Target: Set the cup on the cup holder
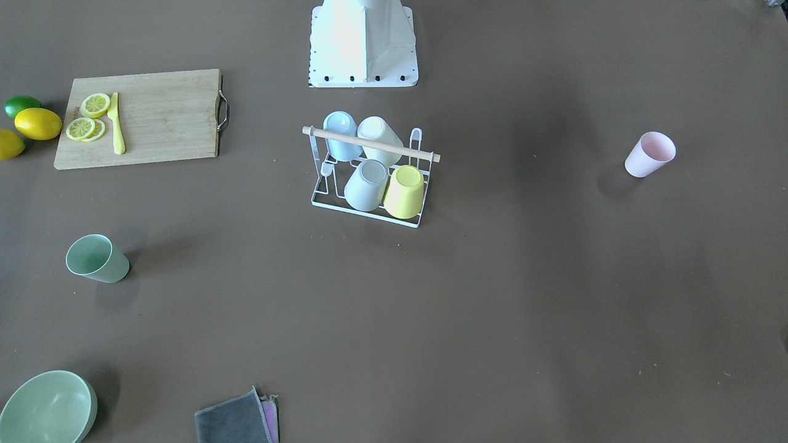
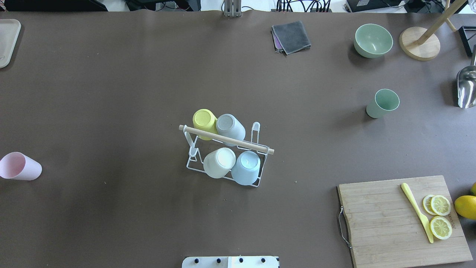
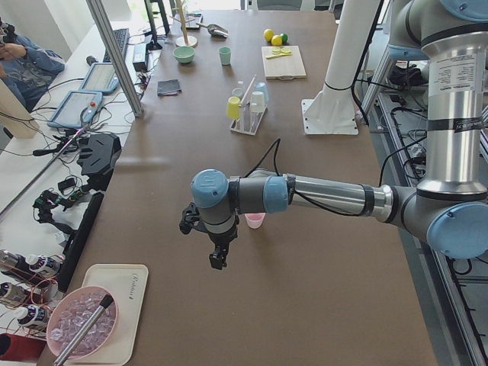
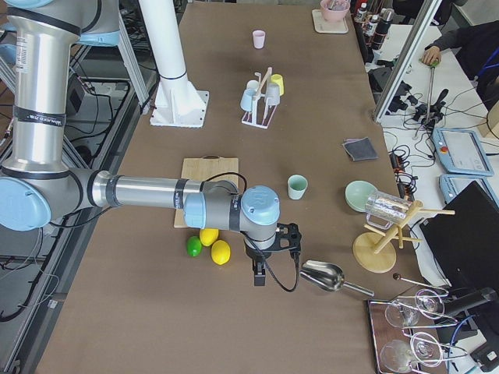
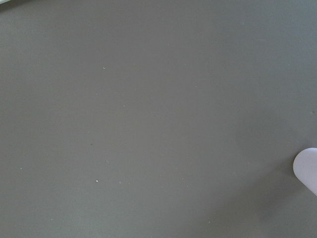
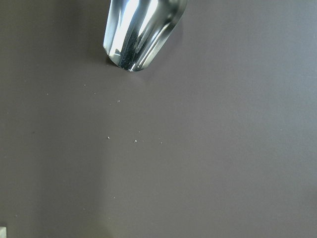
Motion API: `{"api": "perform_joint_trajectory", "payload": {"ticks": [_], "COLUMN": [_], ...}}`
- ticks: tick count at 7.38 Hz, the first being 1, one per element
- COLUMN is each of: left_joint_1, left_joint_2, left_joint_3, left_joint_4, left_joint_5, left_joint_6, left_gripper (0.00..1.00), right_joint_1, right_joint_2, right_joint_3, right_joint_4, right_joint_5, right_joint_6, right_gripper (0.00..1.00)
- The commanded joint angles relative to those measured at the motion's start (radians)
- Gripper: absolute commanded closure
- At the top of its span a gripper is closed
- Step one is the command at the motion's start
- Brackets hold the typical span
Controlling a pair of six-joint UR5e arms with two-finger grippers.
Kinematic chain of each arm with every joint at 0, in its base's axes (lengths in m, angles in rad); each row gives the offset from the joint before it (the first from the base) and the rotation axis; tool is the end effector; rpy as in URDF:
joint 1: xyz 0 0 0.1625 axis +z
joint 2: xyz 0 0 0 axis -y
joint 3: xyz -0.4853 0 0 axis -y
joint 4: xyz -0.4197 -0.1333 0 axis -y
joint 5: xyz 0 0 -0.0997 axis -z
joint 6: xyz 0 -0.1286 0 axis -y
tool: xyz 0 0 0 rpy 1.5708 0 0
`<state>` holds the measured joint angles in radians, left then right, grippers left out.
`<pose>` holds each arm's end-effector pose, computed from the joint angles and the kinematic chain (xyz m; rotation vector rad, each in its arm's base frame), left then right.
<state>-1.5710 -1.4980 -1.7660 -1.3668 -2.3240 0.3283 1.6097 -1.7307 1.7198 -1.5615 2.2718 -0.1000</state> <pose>-0.0454 -0.4730 0.6969 0.0466 0.7580 0.2815 0.0675 -0.4397 0.7446 0.0471 -0.6995 -0.0580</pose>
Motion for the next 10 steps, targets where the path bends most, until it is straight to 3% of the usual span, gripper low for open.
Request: {"api": "perform_joint_trajectory", "payload": {"ticks": [1,10], "left_joint_1": [0.0,-0.001], "left_joint_2": [0.001,0.009], "left_joint_3": [0.002,0.002], "left_joint_4": [0.0,-0.005], "left_joint_5": [0.0,0.003], "left_joint_6": [0.0,0.0], "left_gripper": [0.01,0.01], "right_joint_1": [0.001,0.003], "right_joint_2": [-0.001,-0.004], "right_joint_3": [-0.002,-0.016], "right_joint_4": [0.003,0.009], "right_joint_5": [0.0,-0.003], "right_joint_6": [0.0,-0.001], "right_gripper": [0.0,0.0]}}
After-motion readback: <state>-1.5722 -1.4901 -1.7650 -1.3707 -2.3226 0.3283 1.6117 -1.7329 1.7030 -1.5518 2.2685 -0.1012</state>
